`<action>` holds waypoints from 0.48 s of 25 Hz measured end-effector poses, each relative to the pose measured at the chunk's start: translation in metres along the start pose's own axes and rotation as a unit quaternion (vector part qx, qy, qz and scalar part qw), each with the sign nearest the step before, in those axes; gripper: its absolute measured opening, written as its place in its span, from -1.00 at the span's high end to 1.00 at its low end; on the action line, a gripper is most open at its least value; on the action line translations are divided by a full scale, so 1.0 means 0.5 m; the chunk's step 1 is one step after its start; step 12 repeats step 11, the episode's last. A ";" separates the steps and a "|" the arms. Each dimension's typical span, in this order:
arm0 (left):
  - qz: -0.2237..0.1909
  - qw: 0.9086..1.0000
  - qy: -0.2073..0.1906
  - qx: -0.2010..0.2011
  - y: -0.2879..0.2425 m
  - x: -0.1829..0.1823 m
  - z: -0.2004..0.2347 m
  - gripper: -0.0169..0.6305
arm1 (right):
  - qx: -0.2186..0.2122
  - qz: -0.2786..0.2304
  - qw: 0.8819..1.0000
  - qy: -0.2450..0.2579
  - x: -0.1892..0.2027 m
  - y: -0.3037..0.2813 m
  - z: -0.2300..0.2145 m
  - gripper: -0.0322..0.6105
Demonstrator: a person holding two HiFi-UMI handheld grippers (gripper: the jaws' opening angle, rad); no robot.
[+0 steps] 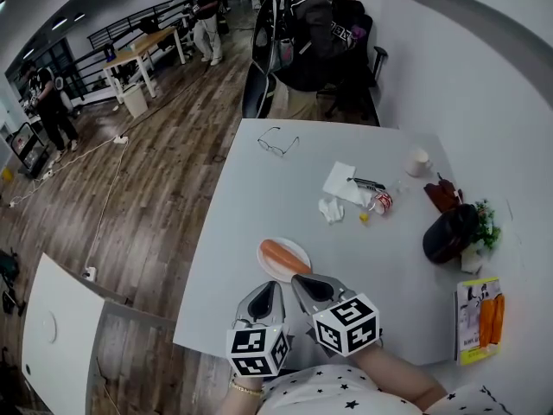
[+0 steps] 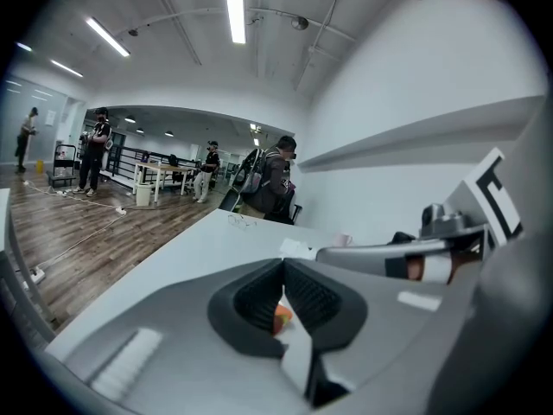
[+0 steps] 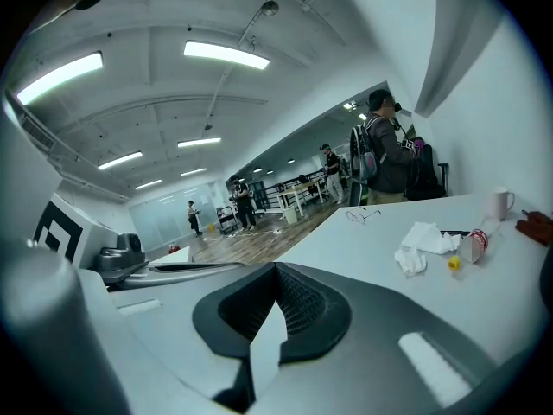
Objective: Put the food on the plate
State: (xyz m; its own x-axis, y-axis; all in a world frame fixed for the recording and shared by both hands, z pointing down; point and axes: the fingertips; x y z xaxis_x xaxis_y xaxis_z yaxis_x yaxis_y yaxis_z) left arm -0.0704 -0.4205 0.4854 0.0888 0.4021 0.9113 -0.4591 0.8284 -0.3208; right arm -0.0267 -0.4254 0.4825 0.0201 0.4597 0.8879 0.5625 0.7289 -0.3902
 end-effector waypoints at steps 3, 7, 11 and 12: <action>0.000 1.000 -0.001 0.000 0.004 -0.001 0.001 0.92 | 0.000 0.002 1.000 0.001 0.002 0.001 0.004 0.90; -0.001 1.000 -0.002 -0.002 0.006 -0.004 0.004 0.92 | 0.002 0.002 1.000 0.001 0.001 0.003 0.005 0.90; 0.000 1.000 0.001 -0.002 0.007 0.003 -0.002 0.92 | 0.001 0.004 1.000 0.003 0.006 0.012 0.005 0.90; 0.000 1.000 0.001 -0.002 0.007 0.003 -0.002 0.92 | 0.001 0.004 1.000 0.003 0.006 0.012 0.005 0.90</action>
Point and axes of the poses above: the fingertips, and each gripper's own axes: y backward along the fingers, z to its left, x out of its underside, and after that the axes turned 6 degrees about x, right-handed
